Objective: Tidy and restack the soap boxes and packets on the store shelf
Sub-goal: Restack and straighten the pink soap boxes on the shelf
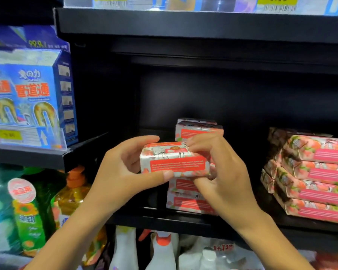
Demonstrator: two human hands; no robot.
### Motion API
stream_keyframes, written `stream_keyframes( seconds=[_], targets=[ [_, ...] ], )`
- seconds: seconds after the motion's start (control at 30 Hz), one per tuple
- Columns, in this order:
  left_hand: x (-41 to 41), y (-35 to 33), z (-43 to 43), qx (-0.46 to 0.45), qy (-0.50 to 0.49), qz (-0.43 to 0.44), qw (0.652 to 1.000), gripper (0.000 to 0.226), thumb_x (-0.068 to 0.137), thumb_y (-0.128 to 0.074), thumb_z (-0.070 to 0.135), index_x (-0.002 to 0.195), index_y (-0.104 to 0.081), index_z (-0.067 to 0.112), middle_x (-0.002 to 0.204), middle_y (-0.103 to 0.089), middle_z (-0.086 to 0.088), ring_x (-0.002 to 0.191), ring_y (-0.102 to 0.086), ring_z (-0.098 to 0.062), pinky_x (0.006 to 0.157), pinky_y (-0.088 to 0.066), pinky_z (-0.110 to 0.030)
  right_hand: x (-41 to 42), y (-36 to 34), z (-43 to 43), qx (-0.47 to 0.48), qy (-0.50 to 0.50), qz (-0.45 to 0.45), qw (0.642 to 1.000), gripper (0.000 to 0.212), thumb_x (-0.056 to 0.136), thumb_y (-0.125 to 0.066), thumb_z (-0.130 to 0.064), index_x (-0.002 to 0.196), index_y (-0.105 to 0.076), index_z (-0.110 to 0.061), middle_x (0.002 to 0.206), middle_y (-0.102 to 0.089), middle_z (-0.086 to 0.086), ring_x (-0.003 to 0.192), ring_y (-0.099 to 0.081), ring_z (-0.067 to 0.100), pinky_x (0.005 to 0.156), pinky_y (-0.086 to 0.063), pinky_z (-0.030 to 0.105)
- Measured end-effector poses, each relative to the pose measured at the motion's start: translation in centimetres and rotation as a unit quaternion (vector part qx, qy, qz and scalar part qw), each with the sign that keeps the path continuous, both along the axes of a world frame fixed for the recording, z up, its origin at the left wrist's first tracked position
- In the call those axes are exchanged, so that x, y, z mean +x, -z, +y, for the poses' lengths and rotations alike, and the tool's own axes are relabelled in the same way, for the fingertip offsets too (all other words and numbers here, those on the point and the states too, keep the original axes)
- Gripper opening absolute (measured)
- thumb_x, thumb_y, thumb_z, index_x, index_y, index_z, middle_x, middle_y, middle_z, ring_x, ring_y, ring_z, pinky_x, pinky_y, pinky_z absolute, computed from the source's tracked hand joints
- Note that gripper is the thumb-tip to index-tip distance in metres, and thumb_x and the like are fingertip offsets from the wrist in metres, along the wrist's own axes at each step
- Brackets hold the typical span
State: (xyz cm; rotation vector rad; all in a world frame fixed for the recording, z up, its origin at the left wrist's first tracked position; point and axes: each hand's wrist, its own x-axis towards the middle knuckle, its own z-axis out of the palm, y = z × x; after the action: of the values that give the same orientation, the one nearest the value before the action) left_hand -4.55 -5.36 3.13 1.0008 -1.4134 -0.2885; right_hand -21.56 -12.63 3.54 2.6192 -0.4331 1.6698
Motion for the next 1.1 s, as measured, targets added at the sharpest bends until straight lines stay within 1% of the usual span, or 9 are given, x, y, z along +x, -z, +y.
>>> stream_keyframes(
  seconds=[0.13,0.3,0.43,0.5,0.6,0.73,0.9,1.03,1.1],
  targets=[
    [1.6,1.0,0.6,-0.009,-0.034,0.032,0.999,0.065,0.047,-0.077,0.038,0.109,-0.060,0.028,0.102,-0.069,0.020,0.096,-0.065,0.000,0.068,-0.052,-0.011,-0.8,0.2,-0.2,0.038,0.022,0.018,0.999,0.041,0.077,-0.074,-0.028,0.110,-0.053,-0.016,0.111,-0.051,-0.012,0.106,-0.048,-0.001,0.093,-0.039,0.010],
    [3.7,2.9,0.9,0.006,-0.094,0.056,0.994,0.067,0.046,-0.079,0.038,0.109,-0.064,0.024,0.100,-0.071,0.016,0.091,-0.068,-0.003,0.069,-0.051,-0.011,-3.3,2.0,0.1,0.074,0.061,0.013,0.995,0.046,0.076,-0.061,-0.045,0.112,-0.057,-0.016,0.114,-0.055,-0.011,0.109,-0.048,-0.006,0.092,-0.034,0.001],
    [4.6,4.8,0.6,0.048,-0.141,0.046,0.988,0.071,0.046,-0.080,0.039,0.112,-0.063,0.020,0.096,-0.072,0.008,0.090,-0.068,-0.002,0.069,-0.051,-0.010,-3.8,4.4,0.5,0.039,0.099,0.051,0.993,0.044,0.079,-0.063,-0.049,0.104,-0.062,-0.013,0.110,-0.060,-0.004,0.106,-0.050,0.003,0.095,-0.038,0.013],
    [4.6,5.4,0.4,0.080,-0.169,0.003,0.982,0.071,0.048,-0.082,0.040,0.114,-0.060,0.023,0.104,-0.069,0.007,0.093,-0.067,-0.004,0.073,-0.054,-0.013,-3.6,5.2,0.7,-0.009,0.131,0.067,0.989,0.041,0.080,-0.061,-0.044,0.100,-0.066,-0.008,0.109,-0.062,0.002,0.108,-0.050,0.011,0.094,-0.041,0.024],
    [4.5,5.8,0.0,0.113,-0.213,-0.104,0.965,0.068,0.059,-0.085,0.036,0.120,-0.056,0.026,0.114,-0.062,0.008,0.101,-0.061,-0.005,0.082,-0.050,-0.017,-3.3,5.9,0.7,-0.090,0.162,0.072,0.980,0.034,0.086,-0.063,-0.037,0.097,-0.069,-0.005,0.106,-0.065,0.006,0.106,-0.053,0.019,0.092,-0.044,0.035],
    [4.8,5.7,-0.3,0.149,-0.234,-0.180,0.944,0.063,0.066,-0.082,0.035,0.123,-0.057,0.025,0.117,-0.058,0.012,0.107,-0.054,-0.005,0.087,-0.046,-0.022,-2.7,7.0,0.9,-0.153,0.164,0.102,0.969,0.028,0.086,-0.055,-0.029,0.093,-0.070,-0.007,0.099,-0.068,0.006,0.101,-0.052,0.018,0.092,-0.036,0.030],
    [4.3,6.0,-0.3,0.100,-0.284,-0.245,0.922,0.053,0.069,-0.080,0.035,0.117,-0.062,0.024,0.116,-0.048,0.020,0.113,-0.041,0.000,0.091,-0.034,-0.020,-1.8,8.3,0.8,-0.148,0.156,0.123,0.969,0.029,0.084,-0.052,-0.031,0.090,-0.072,-0.011,0.088,-0.069,0.002,0.084,-0.064,0.020,0.082,-0.039,0.026],
    [3.9,6.1,-0.3,0.063,-0.297,-0.308,0.902,0.045,0.069,-0.079,0.037,0.110,-0.068,0.021,0.107,-0.053,0.017,0.107,-0.043,-0.003,0.084,-0.031,-0.014,-1.3,8.9,0.6,-0.139,0.137,0.118,0.974,0.029,0.084,-0.051,-0.028,0.086,-0.074,-0.011,0.083,-0.071,0.002,0.076,-0.067,0.019,0.079,-0.041,0.026],
    [4.2,5.7,-0.3,0.074,-0.292,-0.322,0.898,0.044,0.071,-0.078,0.036,0.110,-0.069,0.019,0.109,-0.061,0.011,0.107,-0.047,-0.006,0.087,-0.036,-0.020,-1.2,9.0,0.6,-0.123,0.133,0.117,0.977,0.028,0.084,-0.051,-0.028,0.085,-0.074,-0.012,0.081,-0.070,0.001,0.074,-0.066,0.018,0.077,-0.040,0.024]
  ],
)
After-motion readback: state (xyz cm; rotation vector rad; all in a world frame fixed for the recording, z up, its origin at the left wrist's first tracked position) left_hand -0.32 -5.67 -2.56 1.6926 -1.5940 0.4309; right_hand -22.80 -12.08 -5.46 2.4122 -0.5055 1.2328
